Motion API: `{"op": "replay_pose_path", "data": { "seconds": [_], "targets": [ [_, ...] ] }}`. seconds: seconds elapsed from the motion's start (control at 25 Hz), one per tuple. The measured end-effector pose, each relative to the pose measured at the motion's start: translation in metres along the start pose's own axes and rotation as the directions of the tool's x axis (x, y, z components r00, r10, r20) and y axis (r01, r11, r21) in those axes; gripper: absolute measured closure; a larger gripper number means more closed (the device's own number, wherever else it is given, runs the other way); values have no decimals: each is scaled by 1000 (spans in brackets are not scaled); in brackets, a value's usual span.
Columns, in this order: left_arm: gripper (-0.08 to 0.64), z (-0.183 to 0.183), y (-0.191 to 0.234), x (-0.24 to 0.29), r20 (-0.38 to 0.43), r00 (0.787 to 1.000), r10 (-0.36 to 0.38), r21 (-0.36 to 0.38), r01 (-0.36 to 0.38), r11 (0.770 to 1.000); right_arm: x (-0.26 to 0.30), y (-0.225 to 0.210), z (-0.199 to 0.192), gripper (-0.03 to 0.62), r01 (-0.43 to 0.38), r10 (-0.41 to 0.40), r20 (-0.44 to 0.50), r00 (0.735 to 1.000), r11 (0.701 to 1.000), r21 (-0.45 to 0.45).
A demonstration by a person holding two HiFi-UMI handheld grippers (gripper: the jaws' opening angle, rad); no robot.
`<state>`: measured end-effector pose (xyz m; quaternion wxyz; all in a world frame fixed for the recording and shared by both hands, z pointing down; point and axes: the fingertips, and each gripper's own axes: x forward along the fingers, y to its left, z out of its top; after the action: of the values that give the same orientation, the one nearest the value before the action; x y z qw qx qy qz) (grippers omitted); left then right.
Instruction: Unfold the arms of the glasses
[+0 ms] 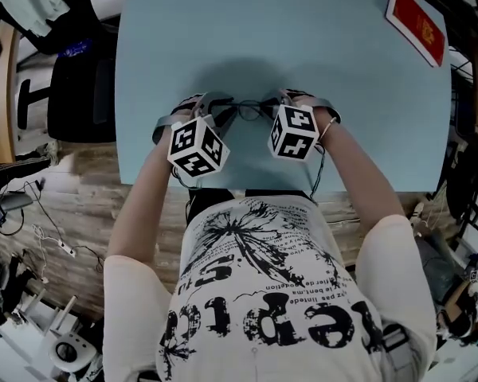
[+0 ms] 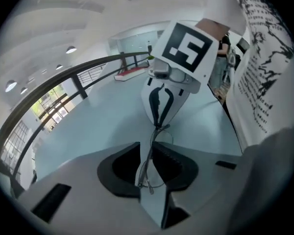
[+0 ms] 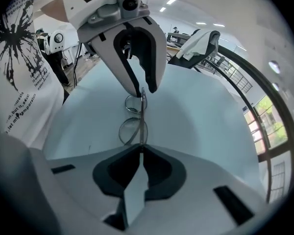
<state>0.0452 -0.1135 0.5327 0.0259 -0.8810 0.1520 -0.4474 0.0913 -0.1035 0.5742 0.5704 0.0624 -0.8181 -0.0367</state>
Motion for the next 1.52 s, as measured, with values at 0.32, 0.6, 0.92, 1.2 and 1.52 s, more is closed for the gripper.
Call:
{"op": "replay_pose_path", "data": {
  "seconds": [0.32, 0.6, 0.92, 1.2, 1.52],
  "targets": [
    [468, 3, -22, 32, -223, 965, -140, 193, 184, 964, -5, 5, -12, 558, 7, -7, 14, 1000, 1000, 18],
    [506, 20, -33, 47, -282, 948, -151, 346, 247, 905, -9, 7, -21, 558, 6, -7, 19, 1000, 999, 32],
    [525, 22, -39, 55, -282, 948, -149, 394, 256, 883, -9, 11, -27, 558, -4, 3, 19, 1000, 999, 48],
    [528, 29, -36, 51, -205, 971, -121, 407, 197, 892, -11, 9, -30, 558, -4, 2, 30, 1000, 997, 77],
    [529, 32, -33, 34, -112, 982, -153, 359, 183, 915, -8, 11, -33, 558, 2, 0, -31, 1000, 997, 76]
  ]
}}
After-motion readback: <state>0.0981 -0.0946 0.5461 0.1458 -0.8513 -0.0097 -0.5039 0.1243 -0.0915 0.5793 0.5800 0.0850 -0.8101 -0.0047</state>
